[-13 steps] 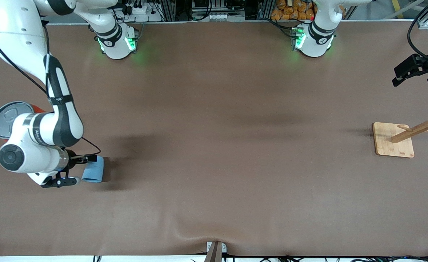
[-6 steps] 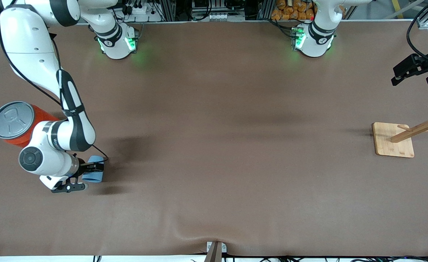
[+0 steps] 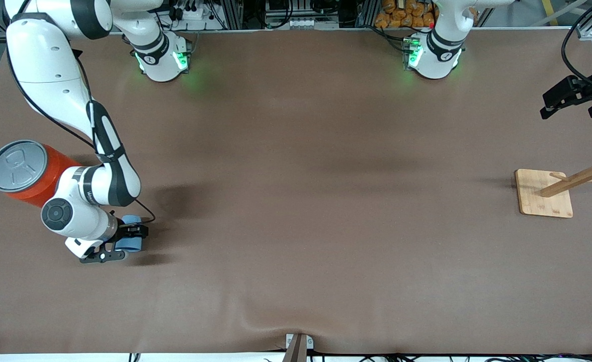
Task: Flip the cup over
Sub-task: 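Close the right gripper around the blue cup's body, then lift the blue cup and carry it to the table center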
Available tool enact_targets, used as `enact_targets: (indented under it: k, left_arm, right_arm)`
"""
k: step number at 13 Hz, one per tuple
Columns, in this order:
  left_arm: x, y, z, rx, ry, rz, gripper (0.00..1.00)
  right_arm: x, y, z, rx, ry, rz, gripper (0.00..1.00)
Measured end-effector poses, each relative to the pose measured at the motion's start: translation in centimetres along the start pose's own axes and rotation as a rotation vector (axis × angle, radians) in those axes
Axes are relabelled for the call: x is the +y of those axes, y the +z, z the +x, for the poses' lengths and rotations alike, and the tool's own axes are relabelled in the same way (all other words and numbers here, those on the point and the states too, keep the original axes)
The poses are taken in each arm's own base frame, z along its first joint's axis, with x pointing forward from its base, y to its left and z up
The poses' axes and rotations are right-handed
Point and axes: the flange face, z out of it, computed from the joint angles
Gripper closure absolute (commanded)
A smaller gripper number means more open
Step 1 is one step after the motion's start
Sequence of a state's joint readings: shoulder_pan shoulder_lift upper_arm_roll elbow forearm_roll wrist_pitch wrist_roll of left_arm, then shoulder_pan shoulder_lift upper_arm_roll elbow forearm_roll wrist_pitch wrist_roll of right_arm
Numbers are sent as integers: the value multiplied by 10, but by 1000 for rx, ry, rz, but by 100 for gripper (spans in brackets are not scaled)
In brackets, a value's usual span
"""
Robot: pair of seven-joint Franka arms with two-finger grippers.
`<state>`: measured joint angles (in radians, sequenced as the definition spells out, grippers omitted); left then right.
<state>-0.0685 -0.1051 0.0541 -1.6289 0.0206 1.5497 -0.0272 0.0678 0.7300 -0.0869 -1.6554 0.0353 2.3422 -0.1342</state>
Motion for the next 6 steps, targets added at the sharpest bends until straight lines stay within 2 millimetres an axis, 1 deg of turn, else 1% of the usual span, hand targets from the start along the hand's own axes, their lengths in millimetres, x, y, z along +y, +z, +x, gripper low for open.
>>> enact_targets:
  k: [1,2,3,4,6]
  left_arm:
    - [0,0,0,0,0,0,0]
    - [0,0,0,0,0,0,0]
    - [0,0,0,0,0,0,0]
    - [0,0,0,0,0,0,0]
    - [0,0,0,-1,0,-1,0]
  right_arm:
    - [-8,-3,-2,-22,-16,5,58]
    - [-24,-12,-3,-37,-43,9,58]
    - [-49,-29,-5,-35,-80,11,58]
    - [-78,-49,-7,-22,-124,12,58]
    - [-138,-88,-19,2,-227,14,58]
